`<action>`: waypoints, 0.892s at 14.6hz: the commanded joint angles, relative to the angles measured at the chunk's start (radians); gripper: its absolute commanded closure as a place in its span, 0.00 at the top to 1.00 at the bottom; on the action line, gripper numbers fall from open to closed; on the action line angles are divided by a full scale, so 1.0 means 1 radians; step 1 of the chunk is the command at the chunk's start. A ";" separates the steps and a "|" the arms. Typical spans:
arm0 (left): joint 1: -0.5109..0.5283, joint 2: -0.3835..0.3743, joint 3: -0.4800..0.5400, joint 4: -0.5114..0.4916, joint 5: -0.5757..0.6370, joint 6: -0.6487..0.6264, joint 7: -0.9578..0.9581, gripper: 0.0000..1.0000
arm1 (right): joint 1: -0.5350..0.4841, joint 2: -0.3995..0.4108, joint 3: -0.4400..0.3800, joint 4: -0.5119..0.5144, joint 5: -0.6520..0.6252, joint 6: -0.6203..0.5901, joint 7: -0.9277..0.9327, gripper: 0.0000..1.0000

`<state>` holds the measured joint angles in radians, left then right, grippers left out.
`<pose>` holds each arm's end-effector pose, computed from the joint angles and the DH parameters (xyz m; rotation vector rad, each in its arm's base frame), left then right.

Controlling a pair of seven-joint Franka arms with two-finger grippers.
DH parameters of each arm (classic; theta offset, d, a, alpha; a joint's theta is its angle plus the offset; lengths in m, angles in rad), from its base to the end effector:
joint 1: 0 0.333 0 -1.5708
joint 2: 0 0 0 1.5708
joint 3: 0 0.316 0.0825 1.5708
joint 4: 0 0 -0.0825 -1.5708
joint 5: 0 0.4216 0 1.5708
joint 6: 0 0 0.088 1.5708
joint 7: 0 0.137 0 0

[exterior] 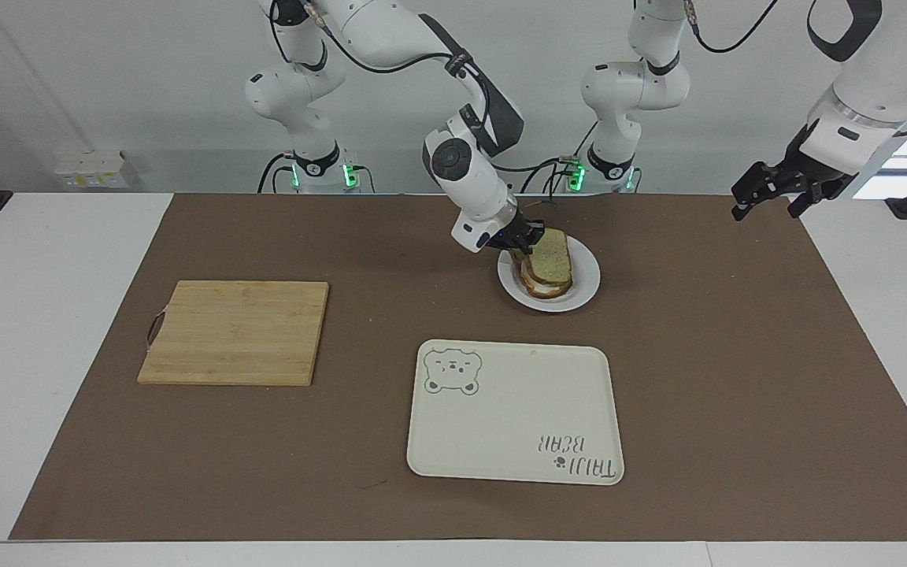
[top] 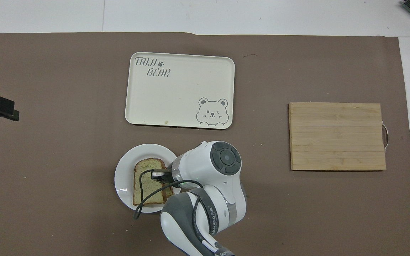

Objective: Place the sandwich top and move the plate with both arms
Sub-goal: 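Lower the bread onto the egg toast and open the right gripper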

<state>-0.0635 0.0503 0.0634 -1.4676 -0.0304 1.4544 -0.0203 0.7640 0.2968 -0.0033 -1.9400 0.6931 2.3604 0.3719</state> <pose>0.5940 -0.0054 0.6069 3.1134 0.0275 -0.0992 0.4651 0.4728 0.2965 -2.6340 0.1098 0.2368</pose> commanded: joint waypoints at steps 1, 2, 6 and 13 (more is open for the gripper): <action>0.014 -0.017 -0.008 -0.008 -0.013 -0.009 -0.001 1.00 | -0.011 0.010 0.003 0.007 0.026 0.028 -0.071 0.00; 0.014 -0.017 -0.008 -0.008 -0.013 -0.009 -0.001 1.00 | -0.006 0.010 0.003 0.004 0.026 0.055 -0.079 0.00; 0.014 -0.017 -0.008 -0.010 -0.013 -0.009 -0.001 1.00 | -0.014 0.013 0.002 0.004 0.020 0.059 -0.070 1.00; 0.014 -0.017 -0.008 -0.008 -0.013 -0.008 -0.001 1.00 | -0.142 -0.025 -0.011 0.015 -0.058 0.048 -0.074 1.00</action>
<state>-0.0634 0.0503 0.0634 -1.4676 -0.0304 1.4544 -0.0203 0.6834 0.2992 -0.0206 -1.9248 0.6712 2.4173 0.3237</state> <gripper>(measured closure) 0.000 0.075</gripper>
